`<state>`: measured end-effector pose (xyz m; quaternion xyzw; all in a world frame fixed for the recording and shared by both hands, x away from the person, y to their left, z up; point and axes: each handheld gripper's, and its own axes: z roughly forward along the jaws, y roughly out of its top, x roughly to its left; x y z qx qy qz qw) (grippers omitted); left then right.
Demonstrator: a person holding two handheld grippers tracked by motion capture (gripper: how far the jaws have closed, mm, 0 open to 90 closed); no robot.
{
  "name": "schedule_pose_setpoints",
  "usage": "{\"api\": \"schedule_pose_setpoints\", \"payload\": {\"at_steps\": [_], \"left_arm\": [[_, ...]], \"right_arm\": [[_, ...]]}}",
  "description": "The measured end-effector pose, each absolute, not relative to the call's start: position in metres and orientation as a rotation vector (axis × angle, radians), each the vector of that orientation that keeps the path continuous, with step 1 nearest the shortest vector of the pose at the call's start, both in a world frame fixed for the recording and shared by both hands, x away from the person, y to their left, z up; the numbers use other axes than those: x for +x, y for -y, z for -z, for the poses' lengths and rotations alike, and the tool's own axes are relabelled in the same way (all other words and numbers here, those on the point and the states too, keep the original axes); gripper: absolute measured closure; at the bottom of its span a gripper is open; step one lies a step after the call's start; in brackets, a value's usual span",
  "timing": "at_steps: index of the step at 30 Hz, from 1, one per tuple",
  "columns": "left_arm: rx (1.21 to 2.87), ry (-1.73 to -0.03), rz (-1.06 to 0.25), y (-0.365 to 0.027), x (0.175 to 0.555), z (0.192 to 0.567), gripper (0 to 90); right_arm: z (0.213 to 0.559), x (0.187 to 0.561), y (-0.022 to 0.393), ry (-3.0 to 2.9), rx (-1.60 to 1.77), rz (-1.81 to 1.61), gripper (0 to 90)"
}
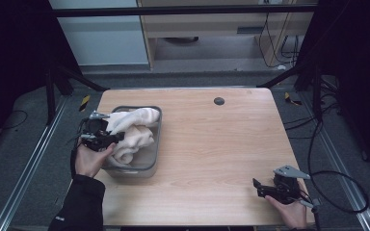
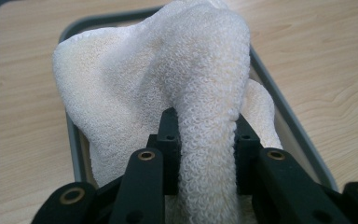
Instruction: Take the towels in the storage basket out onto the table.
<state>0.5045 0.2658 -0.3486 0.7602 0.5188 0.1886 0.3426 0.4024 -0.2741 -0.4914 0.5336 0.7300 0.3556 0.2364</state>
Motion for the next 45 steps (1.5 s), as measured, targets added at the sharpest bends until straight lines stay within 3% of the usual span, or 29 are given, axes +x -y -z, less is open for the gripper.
{"api": "schedule_pose_setpoints", "payload": {"at_steps": [45], "left_arm": [[1.953, -1.114, -0.523, -0.225, 0.479, 0.265, 70.9]], "right_arm": [[0.491, 0.402, 0.274, -2.002, 1.470, -0.982, 10.6]]}}
